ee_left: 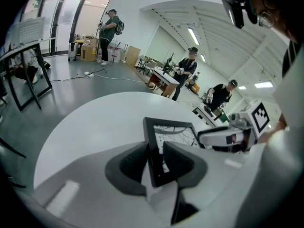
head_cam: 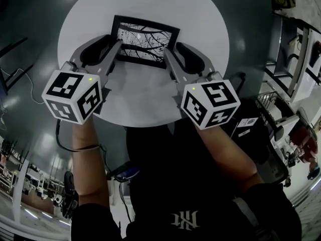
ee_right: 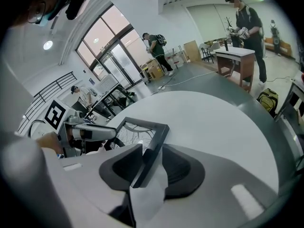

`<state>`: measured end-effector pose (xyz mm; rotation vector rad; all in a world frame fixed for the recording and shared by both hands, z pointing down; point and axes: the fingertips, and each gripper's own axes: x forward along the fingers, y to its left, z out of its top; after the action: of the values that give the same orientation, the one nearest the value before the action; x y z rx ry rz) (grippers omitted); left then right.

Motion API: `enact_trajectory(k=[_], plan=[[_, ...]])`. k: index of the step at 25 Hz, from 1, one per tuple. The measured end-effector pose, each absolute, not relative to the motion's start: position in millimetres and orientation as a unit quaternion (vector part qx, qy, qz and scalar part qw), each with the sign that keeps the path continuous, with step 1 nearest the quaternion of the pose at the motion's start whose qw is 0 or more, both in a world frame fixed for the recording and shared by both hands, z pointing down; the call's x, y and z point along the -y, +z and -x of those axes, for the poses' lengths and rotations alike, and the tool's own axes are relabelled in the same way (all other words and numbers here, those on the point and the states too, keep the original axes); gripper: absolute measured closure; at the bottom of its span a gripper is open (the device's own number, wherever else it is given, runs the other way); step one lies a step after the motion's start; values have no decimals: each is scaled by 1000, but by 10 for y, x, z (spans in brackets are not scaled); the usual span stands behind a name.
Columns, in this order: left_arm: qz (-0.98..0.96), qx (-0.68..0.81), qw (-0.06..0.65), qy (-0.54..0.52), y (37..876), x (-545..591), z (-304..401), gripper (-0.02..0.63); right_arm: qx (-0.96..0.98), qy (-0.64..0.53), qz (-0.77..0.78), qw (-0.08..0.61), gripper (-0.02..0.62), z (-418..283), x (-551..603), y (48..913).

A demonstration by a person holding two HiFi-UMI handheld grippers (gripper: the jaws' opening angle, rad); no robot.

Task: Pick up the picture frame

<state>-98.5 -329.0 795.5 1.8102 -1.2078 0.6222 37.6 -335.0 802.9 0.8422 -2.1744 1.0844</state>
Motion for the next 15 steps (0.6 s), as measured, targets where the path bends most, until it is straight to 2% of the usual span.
enact_trajectory(k=[15], plan=[[-718,491,423,254,8022,3281,983,522,821,372,-314,297,476,-353,3322,8076]])
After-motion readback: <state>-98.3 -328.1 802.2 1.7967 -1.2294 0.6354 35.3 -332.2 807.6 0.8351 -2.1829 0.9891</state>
